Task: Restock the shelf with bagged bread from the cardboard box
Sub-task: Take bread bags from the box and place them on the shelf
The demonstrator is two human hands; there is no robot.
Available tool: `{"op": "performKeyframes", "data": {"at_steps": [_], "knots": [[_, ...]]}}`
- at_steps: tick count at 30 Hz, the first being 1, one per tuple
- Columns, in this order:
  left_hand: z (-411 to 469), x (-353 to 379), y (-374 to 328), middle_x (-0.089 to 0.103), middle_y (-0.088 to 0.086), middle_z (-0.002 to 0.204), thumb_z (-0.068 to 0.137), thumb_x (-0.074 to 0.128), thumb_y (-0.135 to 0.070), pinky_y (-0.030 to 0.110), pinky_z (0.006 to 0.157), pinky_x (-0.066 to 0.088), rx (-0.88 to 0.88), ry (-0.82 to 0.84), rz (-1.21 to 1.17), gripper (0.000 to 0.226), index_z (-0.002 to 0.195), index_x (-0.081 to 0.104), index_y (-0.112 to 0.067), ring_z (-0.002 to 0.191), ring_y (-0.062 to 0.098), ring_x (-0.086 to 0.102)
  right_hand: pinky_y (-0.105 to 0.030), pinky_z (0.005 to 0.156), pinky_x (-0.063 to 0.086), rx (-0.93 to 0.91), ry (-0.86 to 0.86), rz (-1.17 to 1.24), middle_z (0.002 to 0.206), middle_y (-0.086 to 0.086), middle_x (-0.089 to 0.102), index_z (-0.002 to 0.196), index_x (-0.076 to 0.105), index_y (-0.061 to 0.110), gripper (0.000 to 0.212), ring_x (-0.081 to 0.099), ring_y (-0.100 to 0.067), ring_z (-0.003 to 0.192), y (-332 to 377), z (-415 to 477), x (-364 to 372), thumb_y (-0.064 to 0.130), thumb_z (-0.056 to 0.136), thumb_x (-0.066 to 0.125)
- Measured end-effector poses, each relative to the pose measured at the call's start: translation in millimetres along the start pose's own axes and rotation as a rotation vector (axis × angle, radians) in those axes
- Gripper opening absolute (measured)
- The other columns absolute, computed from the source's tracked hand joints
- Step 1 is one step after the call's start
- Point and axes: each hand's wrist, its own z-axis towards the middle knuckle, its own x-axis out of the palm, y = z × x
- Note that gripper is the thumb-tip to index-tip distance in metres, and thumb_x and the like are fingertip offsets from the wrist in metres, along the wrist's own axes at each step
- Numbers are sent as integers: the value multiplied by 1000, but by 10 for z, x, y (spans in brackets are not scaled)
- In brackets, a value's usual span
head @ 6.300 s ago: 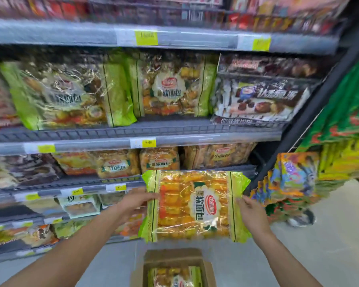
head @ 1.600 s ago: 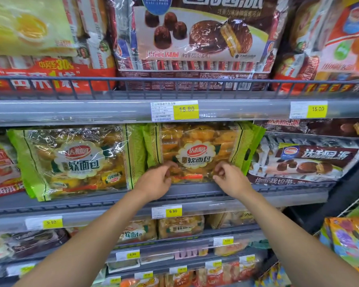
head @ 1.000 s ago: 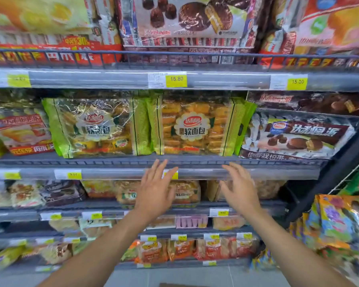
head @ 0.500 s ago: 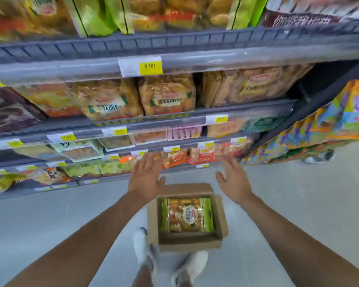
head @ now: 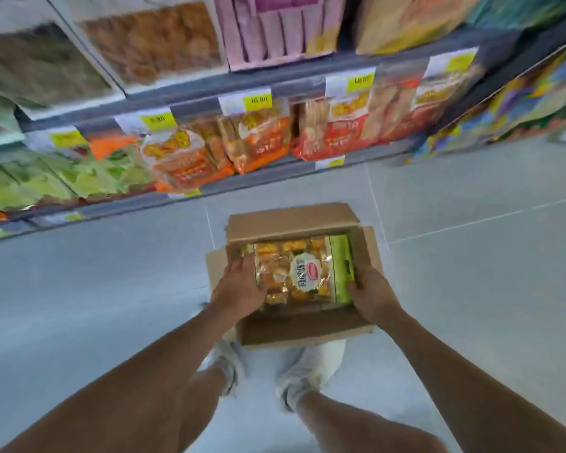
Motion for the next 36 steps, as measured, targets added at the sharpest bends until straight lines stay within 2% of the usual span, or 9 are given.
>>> {"op": "performKeyframes", "data": {"at_steps": [5, 11, 14, 17, 19, 22, 28, 32, 36], "knots": [[1287, 1234, 701, 66, 0, 125, 68, 54, -86, 48, 91, 57, -301, 61, -309, 82, 131, 51, -34, 107, 27, 66, -44, 102, 47, 183, 55, 134, 139, -15, 55, 149, 37, 18, 64, 56, -36, 122, -433, 766, 668, 37, 93, 62], [1811, 1516, 550, 59, 15, 134, 94, 62, -50, 41, 100, 43, -558, 81, -574, 61, 138, 52, -8, 124, 36, 55, -48, 106, 45, 276, 67, 221, 134, -11, 58, 145, 41, 21, 88, 56, -36, 126, -878, 1633, 1329, 73, 77, 57], [2044, 1679, 636, 58, 15, 133, 95, 60, -48, 41, 101, 42, -543, 137, -681, 55, 136, 55, -11, 122, 34, 54, -46, 104, 45, 314, 37, 205, 138, -16, 55, 146, 41, 18, 76, 54, -38, 127, -981, 1877, 1492, 63, 87, 60], [2131, 1734, 730, 58, 13, 123, 97, 58, -40, 38, 95, 41, -553, 135, -772, 34, 119, 59, -15, 110, 29, 53, -39, 88, 52, 298, -24, 188, 120, -13, 67, 130, 58, 15, 63, 64, -32, 107, -960, 1911, 1492, 58, 85, 66], [2092, 1718, 752, 59, 9, 115, 98, 56, -36, 38, 94, 42, -560, 103, -815, 24, 113, 60, -18, 105, 26, 53, -30, 76, 46, 288, -62, 241, 103, -8, 71, 116, 69, 14, 41, 65, -26, 91, -885, 1825, 1433, 43, 87, 72], [1906, 1604, 724, 60, 6, 109, 97, 58, -32, 37, 89, 44, -537, 82, -819, 28, 120, 64, -17, 99, 25, 55, -25, 74, 40, 291, -118, 232, 104, -10, 75, 108, 75, 14, 21, 65, -27, 87, -787, 1646, 1322, 25, 93, 65], [1253, 1075, 466, 62, 7, 119, 92, 65, -28, 39, 97, 46, -527, 72, -806, 26, 114, 60, -15, 105, 29, 58, -30, 73, 46, 293, -188, 257, 91, -7, 73, 95, 75, 21, 17, 58, -23, 78, -548, 1050, 934, 25, 96, 58], [773, 671, 225, 48, 17, 144, 95, 63, -23, 38, 93, 41, -513, 98, -761, 63, 148, 36, -4, 132, 36, 47, -32, 74, 49, 285, -221, 214, 90, -4, 70, 94, 75, 26, 17, 61, -29, 84, -346, 535, 493, 31, 94, 59], [221, 144, -66, 58, 13, 131, 93, 64, -26, 39, 88, 44, -453, 105, -723, 54, 142, 48, -8, 113, 30, 54, -30, 64, 43, 269, -224, 275, 77, -8, 67, 79, 70, 18, 17, 62, -32, 79, -120, -73, -51, 19, 90, 58]]}}
